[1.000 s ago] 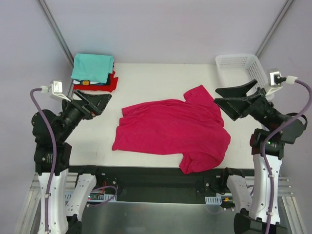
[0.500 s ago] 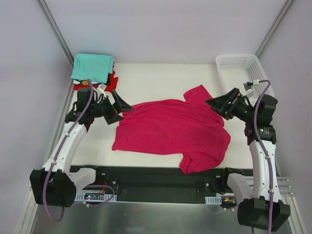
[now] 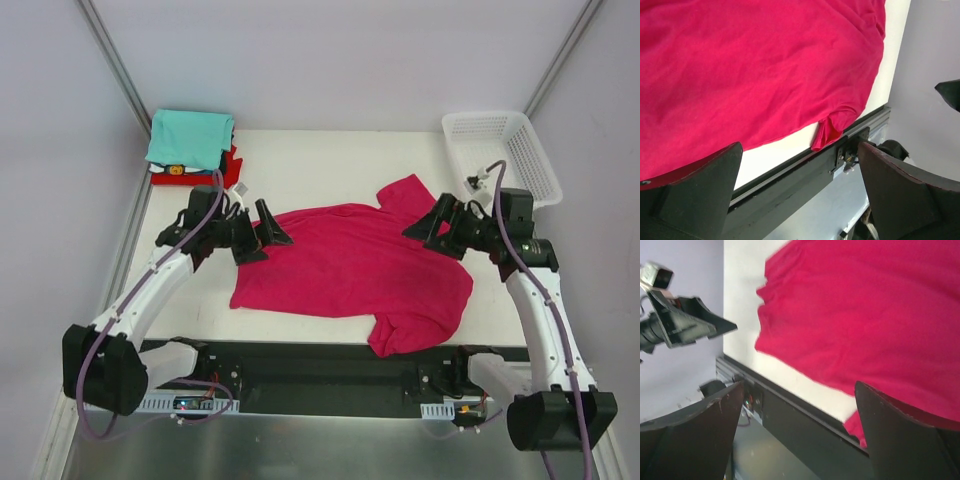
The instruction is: Fold and stack the t-shirts
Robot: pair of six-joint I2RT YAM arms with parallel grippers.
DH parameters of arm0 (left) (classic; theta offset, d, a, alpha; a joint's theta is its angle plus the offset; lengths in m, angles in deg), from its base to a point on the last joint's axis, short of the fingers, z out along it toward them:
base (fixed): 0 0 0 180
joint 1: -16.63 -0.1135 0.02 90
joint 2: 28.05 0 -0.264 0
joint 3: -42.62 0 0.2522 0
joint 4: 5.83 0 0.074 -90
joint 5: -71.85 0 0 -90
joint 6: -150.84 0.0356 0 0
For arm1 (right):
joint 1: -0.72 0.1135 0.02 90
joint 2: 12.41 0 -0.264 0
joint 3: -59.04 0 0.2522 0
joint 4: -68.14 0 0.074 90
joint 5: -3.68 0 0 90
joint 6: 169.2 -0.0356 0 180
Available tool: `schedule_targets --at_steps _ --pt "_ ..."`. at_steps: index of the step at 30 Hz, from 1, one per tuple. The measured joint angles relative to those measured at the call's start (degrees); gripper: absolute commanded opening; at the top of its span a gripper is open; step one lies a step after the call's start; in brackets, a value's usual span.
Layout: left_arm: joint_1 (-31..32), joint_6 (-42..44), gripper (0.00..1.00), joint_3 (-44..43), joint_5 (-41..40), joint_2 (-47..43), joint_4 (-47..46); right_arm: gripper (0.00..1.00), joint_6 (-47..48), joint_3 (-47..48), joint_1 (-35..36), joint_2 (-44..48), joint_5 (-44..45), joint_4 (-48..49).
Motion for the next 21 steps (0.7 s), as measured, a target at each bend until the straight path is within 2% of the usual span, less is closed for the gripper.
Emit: schedule_targets --at_steps 9,13,16,19,21 --pt "0.74 -2.27 0.95 17.64 -6.03 -14.78 -0.22 0.96 0.33 -13.86 11.80 15.08 11.04 -7.74" --pt "0.76 -3.28 0.94 20.57 -8.24 -19.21 1.66 0.96 -0.35 -17.75 13.97 21.92 20.13 -13.79" --pt "0.76 -3.37 0.92 19.21 -8.39 -16.00 1.44 0.96 -0.31 -16.68 13.97 20.35 25.51 -15.43" --pt "0.94 -3.19 0.91 15.23 -8.24 -8.26 1.36 0.96 -0.33 -13.35 14.01 12.98 27.96 -14.78" --pt "1.14 -2.99 0.86 13.11 -8.35 -5.05 1.09 0.96 -0.33 -10.93 14.01 7.41 28.41 -13.31"
